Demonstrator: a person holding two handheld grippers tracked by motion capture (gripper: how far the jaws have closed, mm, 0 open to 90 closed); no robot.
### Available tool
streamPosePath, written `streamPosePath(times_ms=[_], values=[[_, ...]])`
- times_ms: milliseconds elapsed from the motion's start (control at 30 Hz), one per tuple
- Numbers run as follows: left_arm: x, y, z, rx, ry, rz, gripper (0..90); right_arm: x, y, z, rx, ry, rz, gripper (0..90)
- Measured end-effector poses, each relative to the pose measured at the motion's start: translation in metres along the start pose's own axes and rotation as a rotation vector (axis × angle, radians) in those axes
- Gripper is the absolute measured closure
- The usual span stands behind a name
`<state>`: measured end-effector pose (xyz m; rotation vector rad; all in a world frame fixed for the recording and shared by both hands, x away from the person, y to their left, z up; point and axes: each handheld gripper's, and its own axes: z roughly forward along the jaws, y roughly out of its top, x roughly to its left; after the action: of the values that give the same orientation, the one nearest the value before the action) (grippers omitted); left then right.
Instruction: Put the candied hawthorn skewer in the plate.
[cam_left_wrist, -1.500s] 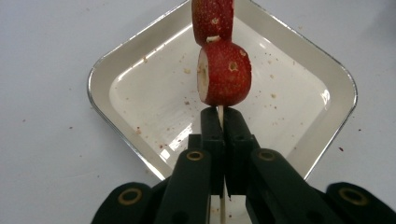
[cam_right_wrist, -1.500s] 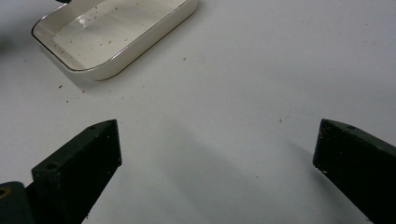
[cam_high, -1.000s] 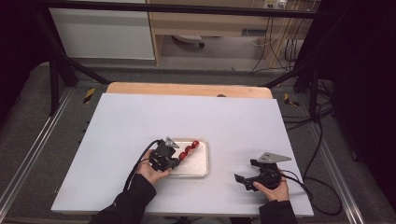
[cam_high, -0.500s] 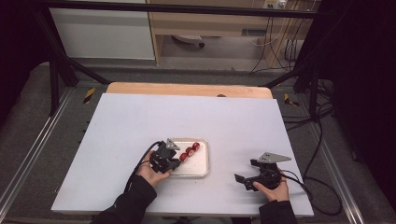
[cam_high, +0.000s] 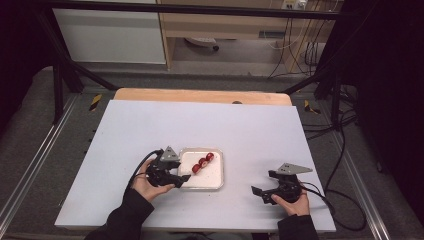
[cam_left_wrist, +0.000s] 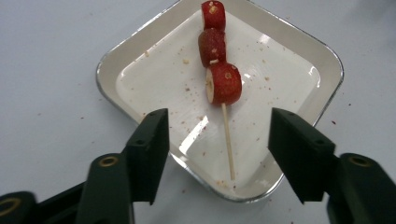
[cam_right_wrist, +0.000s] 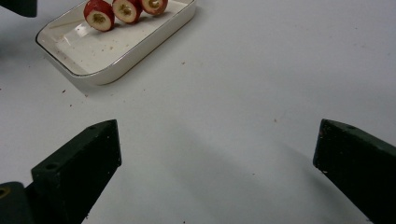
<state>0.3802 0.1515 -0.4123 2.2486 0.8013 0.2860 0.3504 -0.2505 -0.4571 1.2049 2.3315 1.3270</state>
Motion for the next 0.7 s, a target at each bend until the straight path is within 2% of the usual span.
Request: streamPosePath(times_ms=[100, 200, 267, 333, 467, 600, 700], values=[[0.004, -0.01, -0.009, -0.019, 0.002, -0.006, 23.0, 0.0, 0.0, 0.0, 0.0, 0.0, 0.0, 1.2], [0.009, -0.023, -0.017, -0.023, 0.031, -0.009, 14.1, 0.0, 0.0, 0.0, 0.0, 0.001, 0.001, 0.9], [0.014, -0.031, -0.022, -0.026, 0.047, -0.025, 10.9, 0.0, 0.0, 0.0, 0.004, -0.002, -0.003, 0.8], [0.018, -0.04, -0.028, -0.032, 0.058, -0.047, 8.7, 0.0, 0.0, 0.001, 0.01, -0.001, -0.004, 0.7], [0.027, -0.059, -0.039, -0.063, 0.051, -0.081, 7.2, 0.0, -0.001, 0.001, 0.02, -0.007, 0.0, 0.5], [0.034, -0.078, -0.049, -0.088, 0.057, -0.094, 6.4, 0.001, -0.001, 0.002, 0.027, -0.006, -0.006, 0.5], [0.038, -0.093, -0.052, -0.086, 0.067, -0.105, 6.4, 0.001, -0.002, 0.002, 0.038, -0.006, -0.004, 0.5]])
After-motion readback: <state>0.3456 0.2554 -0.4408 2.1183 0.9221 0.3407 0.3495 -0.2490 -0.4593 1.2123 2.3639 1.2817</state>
